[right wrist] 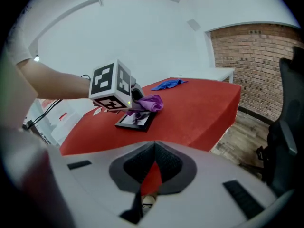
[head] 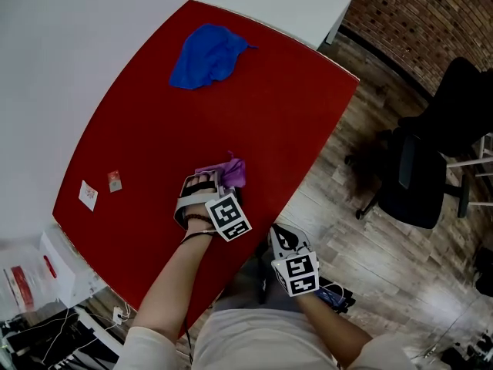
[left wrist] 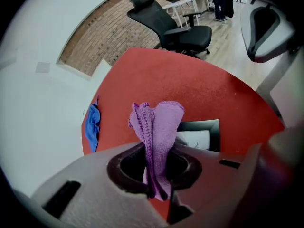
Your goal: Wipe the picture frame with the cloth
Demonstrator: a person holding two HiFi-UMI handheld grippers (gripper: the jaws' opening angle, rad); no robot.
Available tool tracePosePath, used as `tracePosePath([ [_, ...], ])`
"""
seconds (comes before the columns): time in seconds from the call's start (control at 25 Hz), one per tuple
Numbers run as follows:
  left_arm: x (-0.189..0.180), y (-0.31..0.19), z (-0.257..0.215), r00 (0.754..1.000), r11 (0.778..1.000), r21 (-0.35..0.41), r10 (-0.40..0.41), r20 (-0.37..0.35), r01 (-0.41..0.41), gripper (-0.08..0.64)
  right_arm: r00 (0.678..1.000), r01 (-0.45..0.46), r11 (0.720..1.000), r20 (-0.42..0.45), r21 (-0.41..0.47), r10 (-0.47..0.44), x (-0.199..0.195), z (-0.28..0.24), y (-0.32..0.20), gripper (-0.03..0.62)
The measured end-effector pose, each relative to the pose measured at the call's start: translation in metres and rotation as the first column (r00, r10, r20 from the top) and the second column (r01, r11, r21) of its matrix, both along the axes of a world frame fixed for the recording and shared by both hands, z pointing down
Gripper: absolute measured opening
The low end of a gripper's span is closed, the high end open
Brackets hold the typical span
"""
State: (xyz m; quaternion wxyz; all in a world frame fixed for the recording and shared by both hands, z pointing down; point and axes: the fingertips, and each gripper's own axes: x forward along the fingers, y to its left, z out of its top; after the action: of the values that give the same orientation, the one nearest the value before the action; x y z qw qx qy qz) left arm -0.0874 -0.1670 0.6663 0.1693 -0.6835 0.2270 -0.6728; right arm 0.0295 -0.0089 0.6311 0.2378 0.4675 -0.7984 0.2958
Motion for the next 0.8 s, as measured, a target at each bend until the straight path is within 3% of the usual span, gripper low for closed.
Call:
tracePosePath([
  [0.2,0.008,0.034,-0.002,0.998,0.999,-0.008,0.054,0.033,-0.054,0.061,1.000,-0.015,1.000,0.003,0.000,0.015,0.011,0.003,-0.006,0.005],
  [0.4,0.010,0.090,0.000,0.995,0.995,-0.021,0.098,0.020,-0.098,0.061,1.000,0.009,1.000,0.014,0.011,-0.009,0.001,0.001,-0.009,0.005],
  [0.72,0.011,0.122,-0.003,0.998,0.998,-0.014,0.059,-0.024,-0.059,0.061,0.999,0.046,0.999,0.007,0.013,-0.046,-0.009,0.000,0.000,0.005],
  [0.8,0.010,0.121,-0.005,0.997,1.000,-0.003,0.025,-0.075,-0.026,0.061,0.999,0.053,0.998,0.004,0.023,-0.053,-0.010,-0.004,0.002,0.005],
])
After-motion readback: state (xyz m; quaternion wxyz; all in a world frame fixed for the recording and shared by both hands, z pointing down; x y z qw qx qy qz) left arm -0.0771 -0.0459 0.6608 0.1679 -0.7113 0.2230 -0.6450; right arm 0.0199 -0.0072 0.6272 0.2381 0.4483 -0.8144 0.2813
